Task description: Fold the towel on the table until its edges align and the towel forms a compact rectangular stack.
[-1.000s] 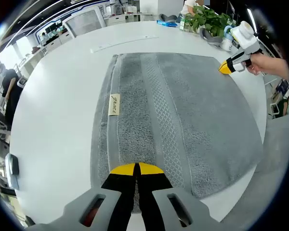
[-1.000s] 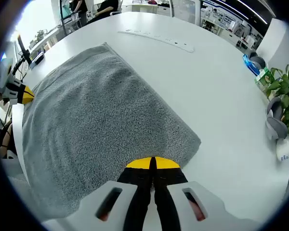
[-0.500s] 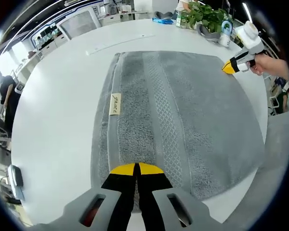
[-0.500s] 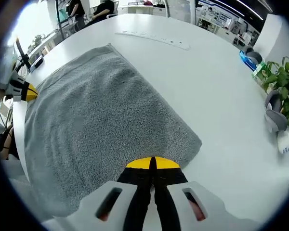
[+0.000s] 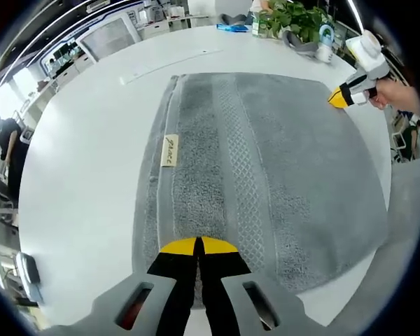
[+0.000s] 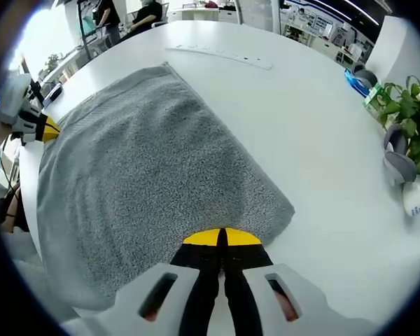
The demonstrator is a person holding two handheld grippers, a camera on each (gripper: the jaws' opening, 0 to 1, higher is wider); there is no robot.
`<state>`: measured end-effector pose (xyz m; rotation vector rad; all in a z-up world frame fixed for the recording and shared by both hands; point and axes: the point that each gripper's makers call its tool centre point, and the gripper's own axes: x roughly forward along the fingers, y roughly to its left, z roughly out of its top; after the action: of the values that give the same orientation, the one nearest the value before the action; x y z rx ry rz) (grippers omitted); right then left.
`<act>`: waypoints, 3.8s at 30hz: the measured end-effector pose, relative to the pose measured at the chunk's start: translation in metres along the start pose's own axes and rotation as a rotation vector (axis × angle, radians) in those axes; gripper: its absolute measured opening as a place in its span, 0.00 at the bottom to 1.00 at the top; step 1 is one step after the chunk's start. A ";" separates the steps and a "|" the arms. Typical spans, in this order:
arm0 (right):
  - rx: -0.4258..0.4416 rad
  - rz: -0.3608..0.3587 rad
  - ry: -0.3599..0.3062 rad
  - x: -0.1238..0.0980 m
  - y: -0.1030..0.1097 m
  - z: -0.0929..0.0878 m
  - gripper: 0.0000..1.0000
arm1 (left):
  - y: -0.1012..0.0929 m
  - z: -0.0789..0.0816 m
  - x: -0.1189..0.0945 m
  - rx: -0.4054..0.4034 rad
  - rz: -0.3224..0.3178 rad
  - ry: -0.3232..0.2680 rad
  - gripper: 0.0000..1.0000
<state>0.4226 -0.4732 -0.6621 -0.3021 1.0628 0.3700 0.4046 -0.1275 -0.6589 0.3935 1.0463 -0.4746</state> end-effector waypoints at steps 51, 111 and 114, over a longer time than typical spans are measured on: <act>0.090 -0.011 -0.009 -0.014 0.007 -0.027 0.00 | 0.012 0.028 0.015 0.062 0.005 -0.026 0.01; 0.136 -0.025 -0.016 -0.023 0.018 -0.044 0.00 | 0.021 0.058 0.033 0.065 -0.036 0.038 0.01; 0.141 -0.027 -0.015 -0.023 0.019 -0.045 0.00 | 0.021 0.059 0.033 0.069 -0.034 0.037 0.01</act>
<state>0.3686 -0.4781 -0.6635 -0.1880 1.0638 0.2713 0.4730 -0.1467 -0.6602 0.4476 1.0762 -0.5360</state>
